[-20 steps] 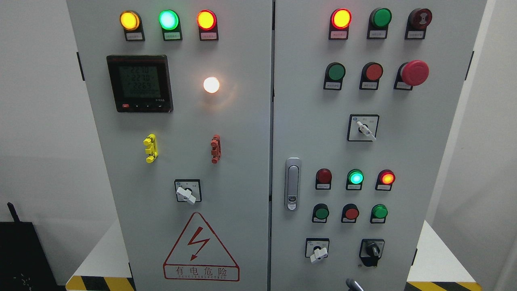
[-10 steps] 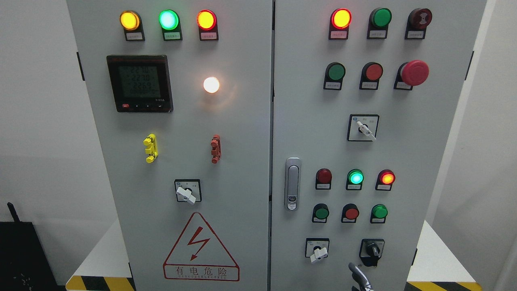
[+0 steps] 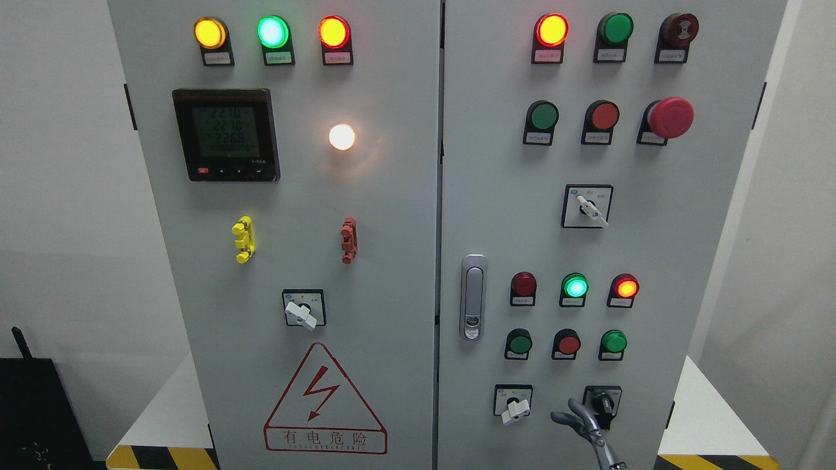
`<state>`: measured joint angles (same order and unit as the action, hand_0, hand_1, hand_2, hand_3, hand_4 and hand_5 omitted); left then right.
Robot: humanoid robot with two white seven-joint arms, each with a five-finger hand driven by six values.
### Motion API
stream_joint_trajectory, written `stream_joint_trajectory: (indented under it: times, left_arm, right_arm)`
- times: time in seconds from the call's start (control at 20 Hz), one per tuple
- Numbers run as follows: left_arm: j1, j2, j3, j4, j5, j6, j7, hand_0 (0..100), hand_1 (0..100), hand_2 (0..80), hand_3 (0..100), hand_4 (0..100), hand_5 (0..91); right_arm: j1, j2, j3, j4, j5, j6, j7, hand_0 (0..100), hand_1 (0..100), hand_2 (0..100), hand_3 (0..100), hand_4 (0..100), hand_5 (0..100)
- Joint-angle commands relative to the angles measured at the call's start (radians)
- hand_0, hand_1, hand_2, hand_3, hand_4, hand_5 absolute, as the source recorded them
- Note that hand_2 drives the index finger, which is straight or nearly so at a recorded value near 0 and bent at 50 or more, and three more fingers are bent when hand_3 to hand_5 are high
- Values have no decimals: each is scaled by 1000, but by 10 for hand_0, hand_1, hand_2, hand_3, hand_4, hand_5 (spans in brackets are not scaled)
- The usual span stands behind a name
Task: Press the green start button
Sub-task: 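Raise the right hand up toward the lower green push button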
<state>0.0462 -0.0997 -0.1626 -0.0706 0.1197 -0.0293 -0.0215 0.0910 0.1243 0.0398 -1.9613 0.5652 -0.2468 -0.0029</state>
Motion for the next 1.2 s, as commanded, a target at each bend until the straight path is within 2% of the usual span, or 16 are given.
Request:
stream_joint_trajectory:
  times: [0.0,0.1,0.4,0.8,1.15]
  left_arm:
    - [1,0,0,0,0,0,0,120,556,0,0,0,0]
    - [0,0,0,0,0,0,0,120,556,0,0,0,0]
    - [0,0,0,0,0,0,0,120,556,0,0,0,0]
    - [0,0,0,0,0,0,0,120,556,0,0,0,0]
    - [0,0,0,0,0,0,0,120,556,0,0,0,0]
  right_arm:
    - [-56,3,-74,33,214,-6,-23,266,329,0,517,443,231]
    - [-77,3,-80,41,269,-12,-29,342,339,0,558,499,312]
    - [-123,3,-89,68,384,-15,-31,477,342,0,575,551,402]
    - [-186,5,-77,117,452,-15,-31,530,344,0,619,593,482]
    - [-209,5,-60,140,509,-32,-31,542,343,0,615,599,489]
